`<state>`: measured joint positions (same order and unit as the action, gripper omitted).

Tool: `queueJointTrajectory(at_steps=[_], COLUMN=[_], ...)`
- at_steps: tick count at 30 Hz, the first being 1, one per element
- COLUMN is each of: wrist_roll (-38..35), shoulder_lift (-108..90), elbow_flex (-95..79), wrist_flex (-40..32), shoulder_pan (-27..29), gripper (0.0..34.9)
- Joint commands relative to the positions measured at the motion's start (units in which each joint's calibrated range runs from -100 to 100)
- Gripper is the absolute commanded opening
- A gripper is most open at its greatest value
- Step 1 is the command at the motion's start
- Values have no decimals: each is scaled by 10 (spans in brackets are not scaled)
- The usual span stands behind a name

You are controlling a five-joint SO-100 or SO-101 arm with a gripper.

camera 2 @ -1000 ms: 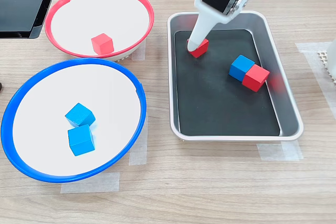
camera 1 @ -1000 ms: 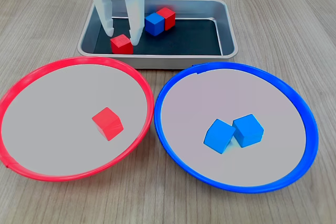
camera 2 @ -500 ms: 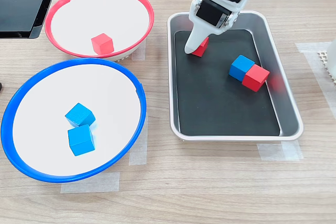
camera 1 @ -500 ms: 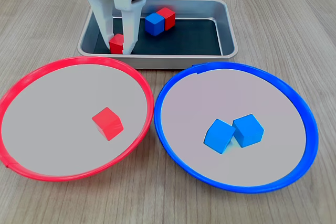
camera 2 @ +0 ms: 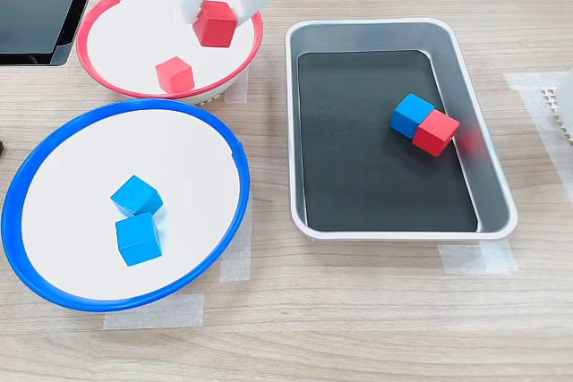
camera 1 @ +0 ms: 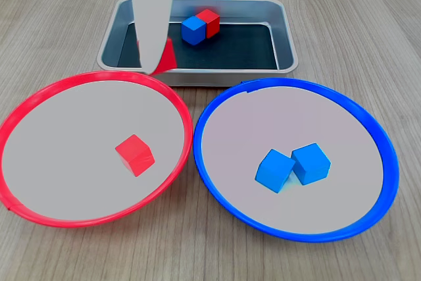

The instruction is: Resolve any anomalies and move all blocks to matching dishes

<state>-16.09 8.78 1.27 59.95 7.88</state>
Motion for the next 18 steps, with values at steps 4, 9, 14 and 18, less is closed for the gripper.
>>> queueJointTrajectory(at_steps=[4,9,14,18], wrist_roll=[-14,-35,-34,-33], shoulder_lift=[127,158,135,89], elbow_flex=[89,80,53,34], wrist_flex=[-148,-195,-200,-164], shoulder_pan=[65,80,75,72], gripper=[1,129,159,154])
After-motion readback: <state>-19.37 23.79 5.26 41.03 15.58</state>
